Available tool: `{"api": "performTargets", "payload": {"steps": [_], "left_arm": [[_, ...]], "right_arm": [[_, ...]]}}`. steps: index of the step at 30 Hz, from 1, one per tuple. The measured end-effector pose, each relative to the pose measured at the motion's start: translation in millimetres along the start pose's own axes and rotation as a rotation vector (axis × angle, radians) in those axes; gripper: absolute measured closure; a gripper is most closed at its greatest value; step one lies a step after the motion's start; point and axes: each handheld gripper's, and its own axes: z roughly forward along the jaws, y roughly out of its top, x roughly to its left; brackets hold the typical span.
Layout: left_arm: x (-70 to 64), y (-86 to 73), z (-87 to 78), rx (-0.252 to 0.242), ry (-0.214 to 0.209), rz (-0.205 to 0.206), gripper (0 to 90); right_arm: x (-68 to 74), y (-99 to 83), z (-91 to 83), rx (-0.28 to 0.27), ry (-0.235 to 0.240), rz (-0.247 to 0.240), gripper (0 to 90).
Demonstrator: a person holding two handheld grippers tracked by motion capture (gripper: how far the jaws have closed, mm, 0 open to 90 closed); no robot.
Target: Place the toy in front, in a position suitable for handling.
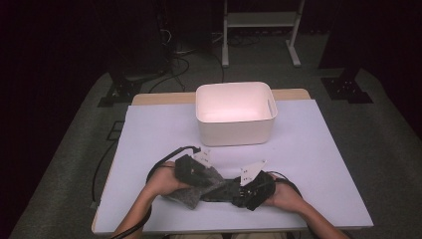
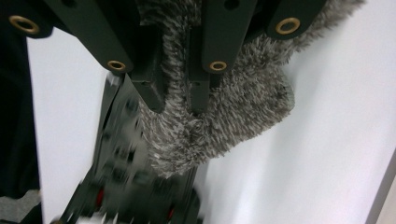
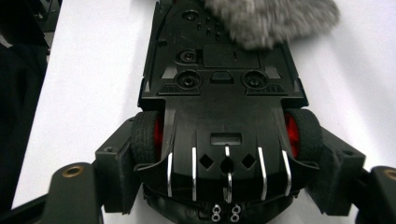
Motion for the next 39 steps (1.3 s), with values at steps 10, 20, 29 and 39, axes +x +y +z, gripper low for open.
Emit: {"api": "performTargets", "payload": {"steps": [10,20,29,39], "left_arm": [[2.6,6.9,2.6,0.013,0.012,0.023,80.0],[11.1,-20.2,-11.1,-0.015,0.015,-0.062,80.0],[5.6,15.8,12.3,-0.029,-0.037,-0.016,79.8],[8.6,-6.1,4.3,-0.05,-0.04,-0.069,79.8]], "right_arm": [[0.1,-1.7,0.5,-0.006,0.0,0.0,23.7],[0.0,0.0,0.8,0.009,-0.001,-0.01,23.7],[-4.5,7.1,4.0,0.039,0.027,-0.022,23.6],[-4.3,-7.0,-7.0,0.026,0.018,0.039,20.2]]}}
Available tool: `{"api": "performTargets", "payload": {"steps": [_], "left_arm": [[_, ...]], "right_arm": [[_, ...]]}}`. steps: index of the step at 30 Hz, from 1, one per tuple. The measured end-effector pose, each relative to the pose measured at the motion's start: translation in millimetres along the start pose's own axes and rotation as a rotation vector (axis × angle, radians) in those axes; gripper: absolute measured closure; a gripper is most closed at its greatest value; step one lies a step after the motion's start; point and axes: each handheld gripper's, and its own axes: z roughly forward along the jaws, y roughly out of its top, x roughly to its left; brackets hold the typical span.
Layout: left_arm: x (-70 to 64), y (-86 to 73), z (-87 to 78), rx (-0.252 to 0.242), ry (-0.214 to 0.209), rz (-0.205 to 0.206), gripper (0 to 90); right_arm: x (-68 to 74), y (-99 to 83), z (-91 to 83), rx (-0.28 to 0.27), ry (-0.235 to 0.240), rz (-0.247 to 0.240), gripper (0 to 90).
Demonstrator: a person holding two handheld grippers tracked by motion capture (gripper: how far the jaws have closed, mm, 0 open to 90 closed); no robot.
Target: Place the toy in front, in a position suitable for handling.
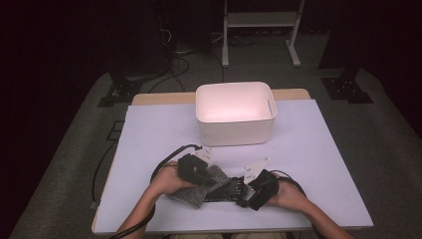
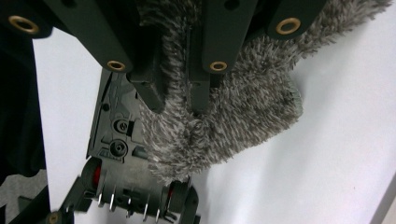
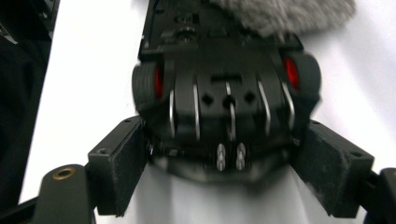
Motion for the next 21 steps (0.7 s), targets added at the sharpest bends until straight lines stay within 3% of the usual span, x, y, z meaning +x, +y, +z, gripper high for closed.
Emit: {"api": "performTargets", "payload": {"steps": [6,11,15,17,21], "left_arm": [[-5.2,4.2,0.8,0.016,0.013,0.02,79.8],[-16.4,17.3,6.6,0.028,-0.005,0.077,79.7],[-30.9,35.5,18.1,0.02,-0.043,0.141,79.7],[-35.0,42.0,21.2,0.04,-0.04,0.171,79.7],[-31.5,39.2,18.2,0.053,-0.038,0.159,79.7]], "right_arm": [[-0.7,-4.2,-2.0,-0.018,-0.011,0.002,22.8],[2.8,-5.3,-1.2,-0.03,-0.028,0.004,22.9],[3.3,-5.2,0.0,-0.031,-0.037,-0.002,22.9],[3.7,-5.4,0.2,-0.033,-0.037,0.004,22.8],[3.1,-5.9,0.0,-0.037,-0.036,0.002,22.4]]}}
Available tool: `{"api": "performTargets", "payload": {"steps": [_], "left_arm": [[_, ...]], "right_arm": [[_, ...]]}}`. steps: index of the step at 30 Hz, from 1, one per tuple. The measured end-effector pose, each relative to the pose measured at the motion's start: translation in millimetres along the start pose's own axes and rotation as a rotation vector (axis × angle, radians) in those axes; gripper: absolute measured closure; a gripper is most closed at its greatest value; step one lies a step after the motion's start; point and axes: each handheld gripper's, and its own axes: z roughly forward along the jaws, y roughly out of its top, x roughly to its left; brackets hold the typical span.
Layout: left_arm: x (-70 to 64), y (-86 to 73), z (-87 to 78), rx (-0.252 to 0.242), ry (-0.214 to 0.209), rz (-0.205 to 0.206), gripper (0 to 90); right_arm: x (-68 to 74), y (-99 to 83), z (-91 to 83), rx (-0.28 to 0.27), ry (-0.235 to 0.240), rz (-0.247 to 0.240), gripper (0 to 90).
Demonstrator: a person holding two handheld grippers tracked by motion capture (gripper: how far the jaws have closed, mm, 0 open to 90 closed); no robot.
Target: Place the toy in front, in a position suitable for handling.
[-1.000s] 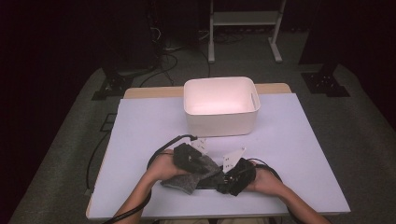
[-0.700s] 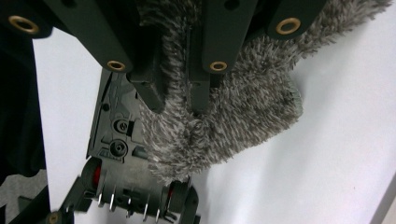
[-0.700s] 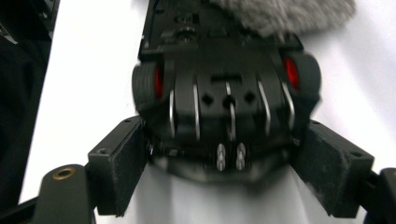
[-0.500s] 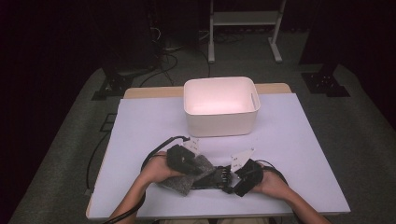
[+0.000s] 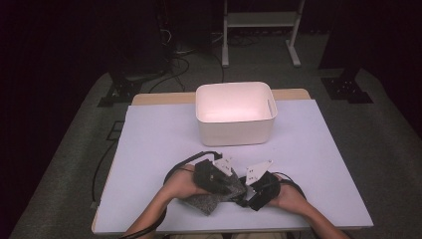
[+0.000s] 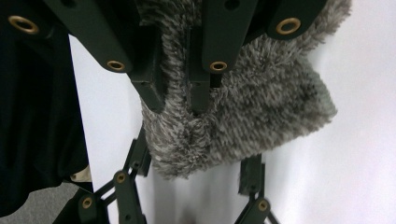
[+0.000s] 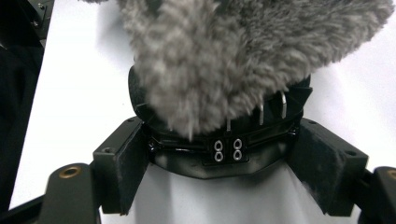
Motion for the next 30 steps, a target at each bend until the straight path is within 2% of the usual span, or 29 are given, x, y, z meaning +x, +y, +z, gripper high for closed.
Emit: {"api": "performTargets", "payload": {"steps": [5,7,10,11,13,15,17,20,23,24,27,30], "left_arm": [[1.9,-14.0,-6.2,-0.009,0.007,-0.034,79.6],[1.4,-14.6,-6.2,-0.014,0.006,-0.038,79.6],[-3.0,-8.8,-3.6,-0.011,-0.006,-0.014,79.5],[-5.1,-5.9,-2.3,-0.012,-0.012,-0.004,79.3],[-8.5,1.2,-0.3,-0.018,-0.023,0.02,79.1],[-12.7,9.0,2.9,-0.023,-0.042,0.045,79.0],[-14.8,13.5,5.6,0.007,-0.029,0.064,79.2],[-13.2,12.9,2.7,0.036,-0.008,0.064,79.5],[-9.1,4.1,-2.9,0.047,0.022,0.036,79.6],[-7.9,0.1,-5.3,0.057,0.039,0.022,79.6],[-1.0,-10.9,-11.4,0.046,0.067,-0.032,79.6],[1.3,-10.0,-10.6,0.029,0.075,-0.045,79.4]], "right_arm": [[-1.1,-0.6,-0.5,-0.013,0.008,0.0,22.6],[-0.8,0.3,-0.2,-0.016,0.008,0.005,22.7],[1.5,1.6,1.1,-0.003,-0.005,-0.005,22.8],[2.8,2.2,1.2,-0.002,-0.007,0.006,22.9],[3.2,3.1,2.4,-0.005,-0.013,-0.01,22.9],[5.4,5.7,4.8,-0.017,-0.007,0.003,22.9],[7.4,8.1,7.4,-0.009,-0.008,-0.008,22.9],[6.5,7.2,8.1,-0.017,-0.005,-0.006,23.0],[7.0,7.3,7.9,-0.018,-0.007,-0.005,23.0],[7.0,7.2,7.9,-0.019,-0.006,-0.005,23.0],[6.0,7.9,7.6,-0.024,-0.007,-0.009,23.0],[6.2,9.7,8.9,-0.02,-0.01,-0.01,23.0]]}}
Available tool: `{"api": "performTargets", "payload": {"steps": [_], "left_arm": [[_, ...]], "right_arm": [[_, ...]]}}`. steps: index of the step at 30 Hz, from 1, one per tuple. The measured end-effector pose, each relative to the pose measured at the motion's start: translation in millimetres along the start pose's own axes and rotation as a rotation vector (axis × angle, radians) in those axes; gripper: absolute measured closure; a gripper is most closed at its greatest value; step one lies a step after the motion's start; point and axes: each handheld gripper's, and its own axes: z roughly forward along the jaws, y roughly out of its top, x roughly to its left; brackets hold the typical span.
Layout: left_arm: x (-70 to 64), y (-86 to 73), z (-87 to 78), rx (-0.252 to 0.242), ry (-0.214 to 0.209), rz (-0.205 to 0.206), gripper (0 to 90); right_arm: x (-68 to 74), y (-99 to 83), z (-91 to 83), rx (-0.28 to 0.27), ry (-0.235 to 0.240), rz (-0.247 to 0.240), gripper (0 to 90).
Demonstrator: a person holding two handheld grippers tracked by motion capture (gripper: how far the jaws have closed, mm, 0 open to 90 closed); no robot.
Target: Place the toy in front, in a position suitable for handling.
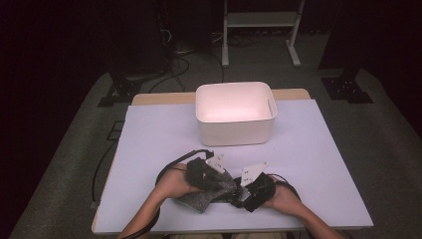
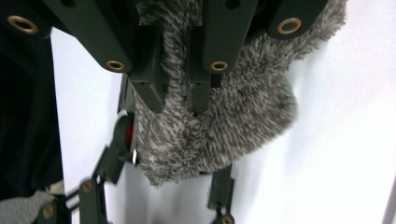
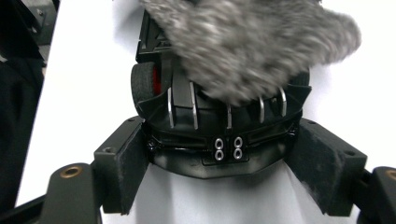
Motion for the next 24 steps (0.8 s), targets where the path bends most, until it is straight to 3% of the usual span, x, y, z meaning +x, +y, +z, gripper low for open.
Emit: {"api": "performTargets", "payload": {"steps": [5,8,15,19,24], "left_arm": [[-1.3,16.2,7.0,-0.04,-0.022,0.02,79.4],[-2.0,24.1,12.2,-0.022,-0.023,0.032,79.5],[-1.2,17.3,11.0,-0.045,-0.035,0.02,79.8],[-4.5,20.8,17.5,-0.03,-0.049,0.027,79.8],[-6.1,25.4,22.9,-0.006,-0.049,0.046,79.7]], "right_arm": [[1.6,1.0,1.4,0.005,-0.008,-0.011,23.0],[1.7,1.1,2.5,0.005,-0.001,0.003,23.0],[-0.4,-0.4,2.6,-0.004,0.016,0.016,22.7],[-0.9,0.9,3.4,-0.003,0.02,0.017,20.8],[1.2,2.5,5.1,-0.004,0.021,-0.021,23.3]]}}
